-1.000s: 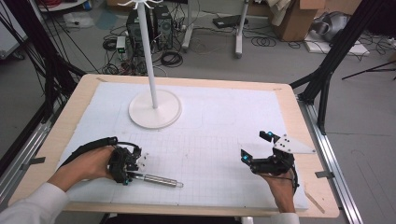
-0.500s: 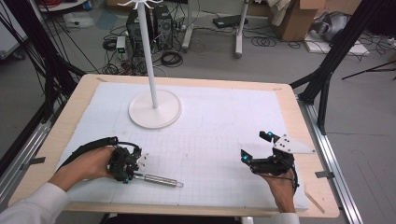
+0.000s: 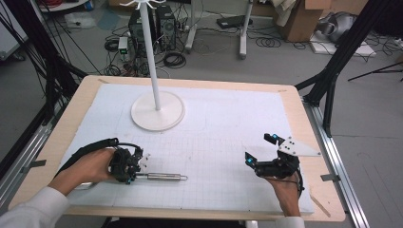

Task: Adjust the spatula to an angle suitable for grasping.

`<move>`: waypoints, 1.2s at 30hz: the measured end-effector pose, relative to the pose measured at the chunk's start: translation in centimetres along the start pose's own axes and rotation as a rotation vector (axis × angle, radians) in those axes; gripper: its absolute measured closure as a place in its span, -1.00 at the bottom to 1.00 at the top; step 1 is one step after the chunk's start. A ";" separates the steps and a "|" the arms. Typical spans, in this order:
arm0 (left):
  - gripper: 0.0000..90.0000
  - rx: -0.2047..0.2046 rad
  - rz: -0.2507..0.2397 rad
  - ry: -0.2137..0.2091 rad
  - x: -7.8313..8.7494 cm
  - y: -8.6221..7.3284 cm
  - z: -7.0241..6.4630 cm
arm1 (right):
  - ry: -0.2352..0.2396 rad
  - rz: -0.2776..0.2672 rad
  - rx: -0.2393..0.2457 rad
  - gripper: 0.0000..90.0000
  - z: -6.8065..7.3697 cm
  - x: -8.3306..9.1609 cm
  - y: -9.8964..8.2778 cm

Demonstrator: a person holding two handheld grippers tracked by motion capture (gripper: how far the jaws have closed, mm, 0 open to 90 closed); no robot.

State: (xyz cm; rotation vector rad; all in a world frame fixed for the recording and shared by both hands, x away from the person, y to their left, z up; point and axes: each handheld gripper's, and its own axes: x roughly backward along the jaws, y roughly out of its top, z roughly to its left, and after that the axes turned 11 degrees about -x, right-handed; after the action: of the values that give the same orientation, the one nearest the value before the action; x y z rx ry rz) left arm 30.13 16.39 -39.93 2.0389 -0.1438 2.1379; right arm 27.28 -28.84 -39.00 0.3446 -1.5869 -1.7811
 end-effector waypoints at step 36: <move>0.66 0.154 -0.337 0.115 7.1 -1.2 0.3 | -0.004 0.001 -0.006 -0.99 0.0 0.1 0.0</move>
State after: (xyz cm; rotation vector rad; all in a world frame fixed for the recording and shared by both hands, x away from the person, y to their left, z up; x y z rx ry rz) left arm 30.42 18.01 -32.93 1.8485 0.3646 2.0956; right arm 27.21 -28.87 -38.99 0.3372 -1.5842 -1.7866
